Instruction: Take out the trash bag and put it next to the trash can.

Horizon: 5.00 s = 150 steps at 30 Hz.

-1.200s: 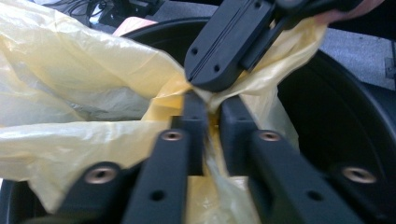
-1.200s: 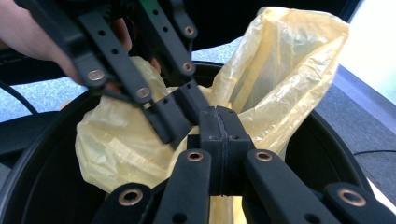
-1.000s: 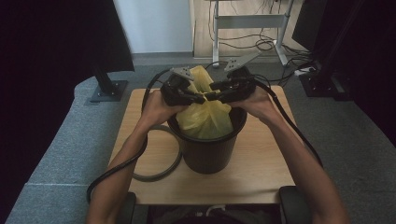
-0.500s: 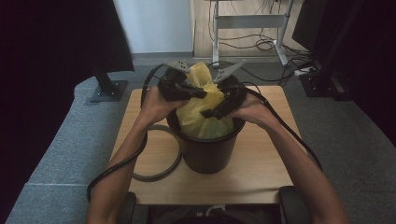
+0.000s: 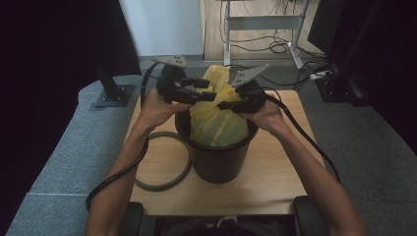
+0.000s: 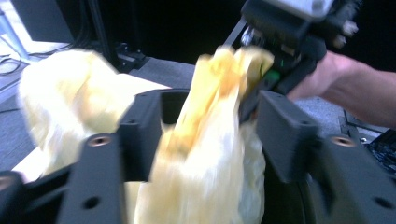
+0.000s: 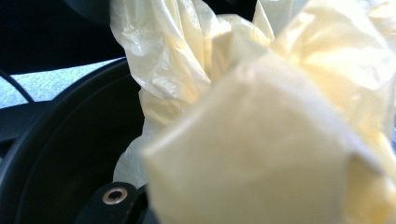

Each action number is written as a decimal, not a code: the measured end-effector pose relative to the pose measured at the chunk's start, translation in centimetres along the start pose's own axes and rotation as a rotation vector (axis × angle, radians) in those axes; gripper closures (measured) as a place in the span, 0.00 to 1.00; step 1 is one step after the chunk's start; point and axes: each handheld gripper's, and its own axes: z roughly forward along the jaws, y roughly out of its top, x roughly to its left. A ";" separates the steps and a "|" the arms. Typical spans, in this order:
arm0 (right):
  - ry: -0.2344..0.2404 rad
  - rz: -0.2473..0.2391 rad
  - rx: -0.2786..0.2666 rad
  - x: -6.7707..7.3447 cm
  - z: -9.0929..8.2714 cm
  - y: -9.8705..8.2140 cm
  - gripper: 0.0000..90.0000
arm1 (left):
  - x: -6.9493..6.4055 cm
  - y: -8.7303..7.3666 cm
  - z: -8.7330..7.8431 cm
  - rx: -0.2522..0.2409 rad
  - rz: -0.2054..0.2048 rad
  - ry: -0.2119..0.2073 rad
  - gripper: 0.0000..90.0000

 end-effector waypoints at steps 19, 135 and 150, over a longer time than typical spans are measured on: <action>0.071 -0.017 -0.027 0.0 -2.0 -0.1 0.84 | 1.3 -2.6 3.5 0.102 0.025 0.003 0.94; 0.068 -0.063 -0.013 1.7 1.2 0.3 0.86 | -1.2 -1.5 1.2 0.000 0.075 -0.054 0.59; 0.116 -0.018 -0.017 1.0 -0.1 -0.1 0.82 | 0.8 -4.7 1.8 0.123 0.030 0.002 0.87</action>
